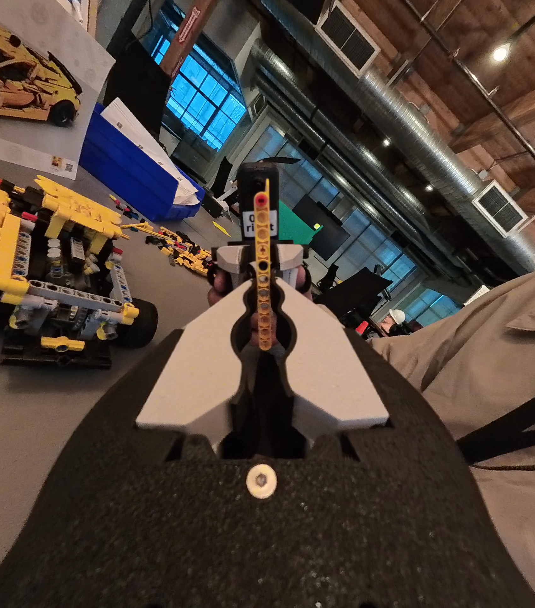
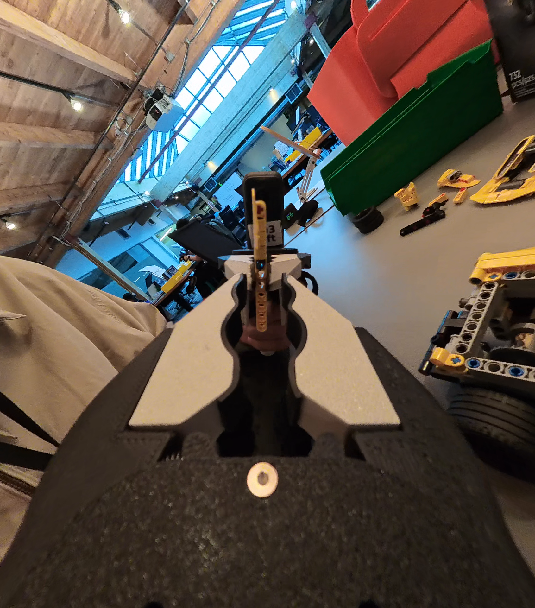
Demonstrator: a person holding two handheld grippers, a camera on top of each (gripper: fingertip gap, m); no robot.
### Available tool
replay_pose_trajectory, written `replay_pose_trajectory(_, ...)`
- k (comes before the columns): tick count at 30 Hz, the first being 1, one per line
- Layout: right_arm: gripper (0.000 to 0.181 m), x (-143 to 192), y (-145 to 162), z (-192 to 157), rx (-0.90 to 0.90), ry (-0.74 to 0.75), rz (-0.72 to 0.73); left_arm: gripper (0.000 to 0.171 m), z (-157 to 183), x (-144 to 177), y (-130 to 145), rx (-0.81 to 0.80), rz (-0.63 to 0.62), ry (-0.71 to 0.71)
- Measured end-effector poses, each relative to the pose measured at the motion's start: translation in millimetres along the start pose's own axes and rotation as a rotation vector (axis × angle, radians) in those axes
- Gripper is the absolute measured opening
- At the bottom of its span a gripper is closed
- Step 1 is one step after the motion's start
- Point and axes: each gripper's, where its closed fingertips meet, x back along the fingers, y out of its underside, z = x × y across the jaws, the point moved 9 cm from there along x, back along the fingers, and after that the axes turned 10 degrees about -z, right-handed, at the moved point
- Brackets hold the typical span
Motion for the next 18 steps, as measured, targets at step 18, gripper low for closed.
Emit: replay_pose_trajectory(18, 0.005, -9.6, 0.5, -1.5, -0.03, -0.047, 0.029, 0.006, 1.8, -3.0, 2.6, -0.017, -0.021, 0.0)
